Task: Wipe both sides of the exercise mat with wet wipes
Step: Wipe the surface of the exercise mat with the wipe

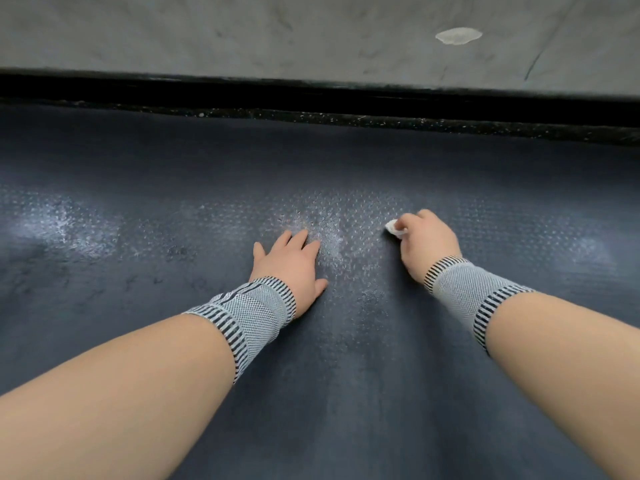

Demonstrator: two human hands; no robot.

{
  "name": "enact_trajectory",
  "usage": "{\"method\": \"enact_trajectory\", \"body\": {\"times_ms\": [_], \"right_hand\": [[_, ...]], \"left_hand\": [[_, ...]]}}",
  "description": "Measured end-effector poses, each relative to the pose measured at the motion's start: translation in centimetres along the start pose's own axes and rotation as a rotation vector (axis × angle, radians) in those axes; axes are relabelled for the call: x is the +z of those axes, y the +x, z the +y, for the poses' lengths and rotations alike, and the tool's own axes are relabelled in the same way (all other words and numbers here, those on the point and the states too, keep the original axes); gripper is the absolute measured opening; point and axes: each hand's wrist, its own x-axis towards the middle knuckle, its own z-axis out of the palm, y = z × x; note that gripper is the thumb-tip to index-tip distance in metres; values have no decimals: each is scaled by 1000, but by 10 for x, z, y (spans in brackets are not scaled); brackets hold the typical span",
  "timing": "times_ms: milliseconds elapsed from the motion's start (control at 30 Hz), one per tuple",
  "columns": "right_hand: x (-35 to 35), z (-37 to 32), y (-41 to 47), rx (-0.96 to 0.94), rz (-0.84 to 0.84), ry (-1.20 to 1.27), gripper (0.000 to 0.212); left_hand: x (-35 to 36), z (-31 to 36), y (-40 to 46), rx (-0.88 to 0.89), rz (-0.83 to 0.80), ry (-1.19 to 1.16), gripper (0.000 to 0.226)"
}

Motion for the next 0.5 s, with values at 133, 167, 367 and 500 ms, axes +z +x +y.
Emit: {"method": "enact_trajectory", "body": {"times_ms": [133, 167, 367, 500], "right_hand": [[8, -45, -21, -114, -85, 91, 35], [12, -52, -33, -241, -114, 103, 36], [0, -3, -31, -143, -93, -26, 31], [4, -29, -40, 1, -83, 76, 32]], "left_hand": [[3, -2, -9, 34, -2, 35, 76], [3, -2, -11, 41, -7, 38, 77], [5, -3, -26, 90, -49, 64, 82], [7, 1, -29, 95, -78, 89, 85]]}}
